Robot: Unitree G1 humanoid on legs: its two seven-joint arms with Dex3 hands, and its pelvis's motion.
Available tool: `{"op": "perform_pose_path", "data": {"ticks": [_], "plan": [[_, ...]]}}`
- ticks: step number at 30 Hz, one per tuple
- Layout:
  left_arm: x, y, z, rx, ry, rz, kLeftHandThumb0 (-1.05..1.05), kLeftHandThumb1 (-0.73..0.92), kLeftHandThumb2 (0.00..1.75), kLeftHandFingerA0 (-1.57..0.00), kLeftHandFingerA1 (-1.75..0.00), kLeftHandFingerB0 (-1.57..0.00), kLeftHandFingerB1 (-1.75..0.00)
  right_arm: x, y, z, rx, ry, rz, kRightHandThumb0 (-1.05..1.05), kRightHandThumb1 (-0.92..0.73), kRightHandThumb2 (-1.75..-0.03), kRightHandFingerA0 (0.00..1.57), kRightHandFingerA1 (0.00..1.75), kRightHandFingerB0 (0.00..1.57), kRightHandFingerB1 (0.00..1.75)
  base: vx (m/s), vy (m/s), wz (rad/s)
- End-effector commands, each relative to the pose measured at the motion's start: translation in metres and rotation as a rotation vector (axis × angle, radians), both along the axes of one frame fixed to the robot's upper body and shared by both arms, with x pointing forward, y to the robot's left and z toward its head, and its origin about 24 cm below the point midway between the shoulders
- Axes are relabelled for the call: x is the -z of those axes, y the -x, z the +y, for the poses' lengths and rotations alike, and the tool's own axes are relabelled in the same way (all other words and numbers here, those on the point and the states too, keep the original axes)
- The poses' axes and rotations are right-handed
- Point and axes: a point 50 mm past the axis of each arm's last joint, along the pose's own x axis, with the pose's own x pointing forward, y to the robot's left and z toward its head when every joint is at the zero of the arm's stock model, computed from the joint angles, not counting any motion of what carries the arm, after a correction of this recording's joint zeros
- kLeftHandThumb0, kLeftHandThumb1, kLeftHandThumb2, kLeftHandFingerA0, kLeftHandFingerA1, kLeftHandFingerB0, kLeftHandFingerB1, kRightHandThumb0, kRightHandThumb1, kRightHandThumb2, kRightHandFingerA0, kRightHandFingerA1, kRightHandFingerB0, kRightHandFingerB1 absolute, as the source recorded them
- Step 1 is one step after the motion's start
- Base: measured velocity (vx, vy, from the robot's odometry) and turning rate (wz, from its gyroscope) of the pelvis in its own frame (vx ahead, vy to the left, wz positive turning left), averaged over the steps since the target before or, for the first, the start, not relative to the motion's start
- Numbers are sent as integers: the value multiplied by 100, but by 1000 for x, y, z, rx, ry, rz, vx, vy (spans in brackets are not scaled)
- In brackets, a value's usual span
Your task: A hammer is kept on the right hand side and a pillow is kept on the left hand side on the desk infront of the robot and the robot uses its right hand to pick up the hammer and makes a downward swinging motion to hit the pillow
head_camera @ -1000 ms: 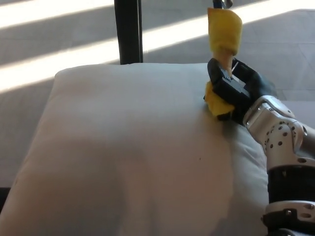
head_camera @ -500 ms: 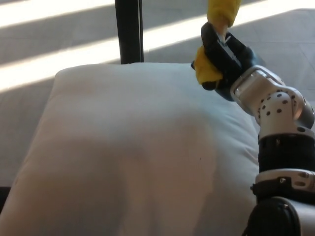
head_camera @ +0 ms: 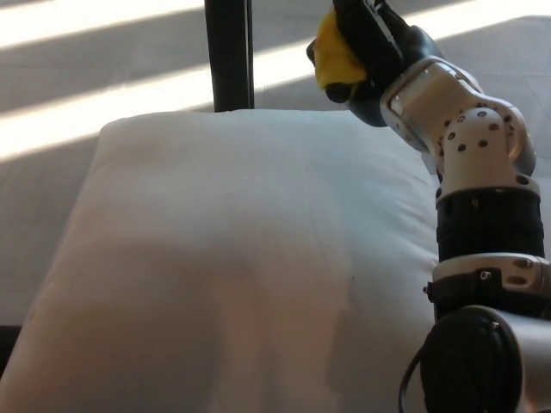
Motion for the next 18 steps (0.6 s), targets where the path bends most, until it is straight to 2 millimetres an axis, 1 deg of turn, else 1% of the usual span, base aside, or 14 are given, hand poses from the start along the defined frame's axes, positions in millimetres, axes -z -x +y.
{"op": "perform_pose_path", "data": {"ticks": [1,3,4,5,6,7,8,9,12,13,15,16,17,18], "plan": [[-2,1,0,-2,-16,-30,-74,83,66,-87,-63,-83,-52,5,18,63,-98,-208,72,-36,-92,-82,103,175,69,175,0,0,0],[-2,1,1,14,-19,-4,-75,84,66,-87,-61,-83,-50,22,19,64,-74,-205,126,-34,-91,-82,103,175,73,175,0,0,0],[-1,0,1,8,-19,-6,-74,84,66,-89,-61,-84,-51,33,21,66,-57,-223,172,-42,-92,-77,106,175,74,175,0,0,0],[-1,0,1,-1,-18,-9,-74,84,66,-89,-61,-84,-51,41,22,67,-42,-237,207,-42,-92,-77,106,175,74,175,0,0,0],[-1,1,1,7,-19,-9,-74,84,66,-86,-58,-84,-50,50,24,69,-31,-220,237,-46,-92,-73,102,175,73,173,0,0,0],[-2,1,1,11,-16,-15,-78,84,67,-84,-58,-80,-49,56,26,70,-16,-210,260,-45,-92,-73,102,175,74,174,0,0,0],[-2,1,1,4,-14,-18,-76,82,65,-87,-58,-83,-50,60,27,71,-9,-209,286,-44,-92,-69,106,175,73,175,0,0,0],[-1,1,1,-4,-10,-19,-77,84,67,-85,-57,-81,-49,68,29,72,-8,-217,321,-42,-88,-70,103,175,73,175,0,0,0],[-2,1,0,24,-12,-11,-76,86,67,-81,-55,-82,-48,83,34,76,3,-221,367,-43,-91,-70,105,175,69,175,0,0,0],[-2,1,0,13,-12,-20,-76,85,68,-82,-55,-81,-49,88,35,77,7,-235,385,-44,-92,-72,107,175,75,175,0,0,0],[-2,1,1,11,-11,-18,-73,85,66,-82,-57,-83,-49,92,37,79,22,-233,407,-45,-92,-73,102,175,77,175,0,0,0],[-4,-1,3,4,-22,-38,-74,84,66,-84,-61,-83,-51,95,39,81,20,-215,430,-45,-92,-68,106,175,77,175,0,0,0],[-3,0,3,-2,-20,-36,-72,84,65,-83,-58,-84,-50,99,40,82,16,-225,446,-47,-92,-71,108,175,79,175,0,0,0],[-3,-1,3,3,-19,-32,-73,84,65,-83,-59,-85,-50,102,41,82,12,-240,464,-63,-70,-104,132,155,105,139,0,0,0]]}}
